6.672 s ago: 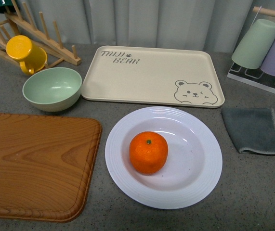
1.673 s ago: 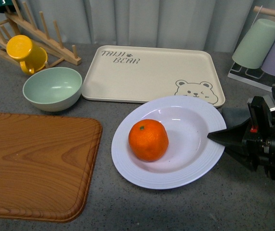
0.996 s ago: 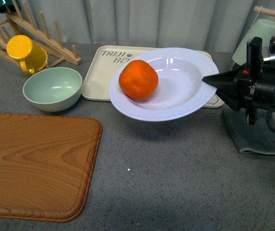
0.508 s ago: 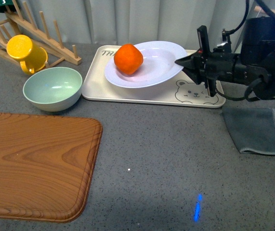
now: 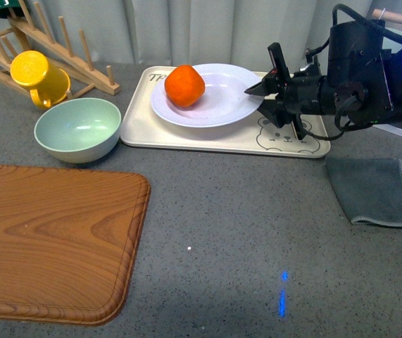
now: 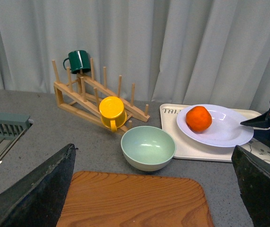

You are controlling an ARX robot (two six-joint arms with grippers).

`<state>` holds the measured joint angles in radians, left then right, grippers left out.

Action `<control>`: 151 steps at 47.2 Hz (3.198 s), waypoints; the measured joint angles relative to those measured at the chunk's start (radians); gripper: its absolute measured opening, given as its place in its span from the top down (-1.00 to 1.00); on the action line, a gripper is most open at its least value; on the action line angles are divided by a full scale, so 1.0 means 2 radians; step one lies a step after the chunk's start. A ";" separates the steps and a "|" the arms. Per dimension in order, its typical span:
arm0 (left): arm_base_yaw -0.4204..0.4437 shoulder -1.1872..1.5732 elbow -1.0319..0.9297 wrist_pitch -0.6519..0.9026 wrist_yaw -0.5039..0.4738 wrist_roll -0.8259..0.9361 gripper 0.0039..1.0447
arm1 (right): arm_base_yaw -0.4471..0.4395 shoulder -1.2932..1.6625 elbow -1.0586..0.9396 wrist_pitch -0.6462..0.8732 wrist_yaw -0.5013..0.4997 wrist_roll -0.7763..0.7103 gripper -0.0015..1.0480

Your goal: Place orange and plate with both arms

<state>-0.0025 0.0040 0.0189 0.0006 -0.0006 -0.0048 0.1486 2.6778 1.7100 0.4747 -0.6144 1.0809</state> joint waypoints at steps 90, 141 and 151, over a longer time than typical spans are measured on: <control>0.000 0.000 0.000 0.000 0.000 0.000 -0.88 | -0.069 -1.030 -0.845 -0.021 0.313 -0.537 -0.51; 0.000 0.000 0.000 0.000 -0.001 0.000 -0.88 | -0.073 -1.284 -0.852 -0.192 0.308 -0.540 0.98; 0.000 0.000 0.000 0.000 -0.001 0.000 -0.88 | -0.073 -1.336 -0.852 -0.236 0.307 -0.540 0.98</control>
<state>-0.0025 0.0032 0.0189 0.0006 -0.0021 -0.0048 0.0025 0.0051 0.0059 0.0025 -0.0013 0.0010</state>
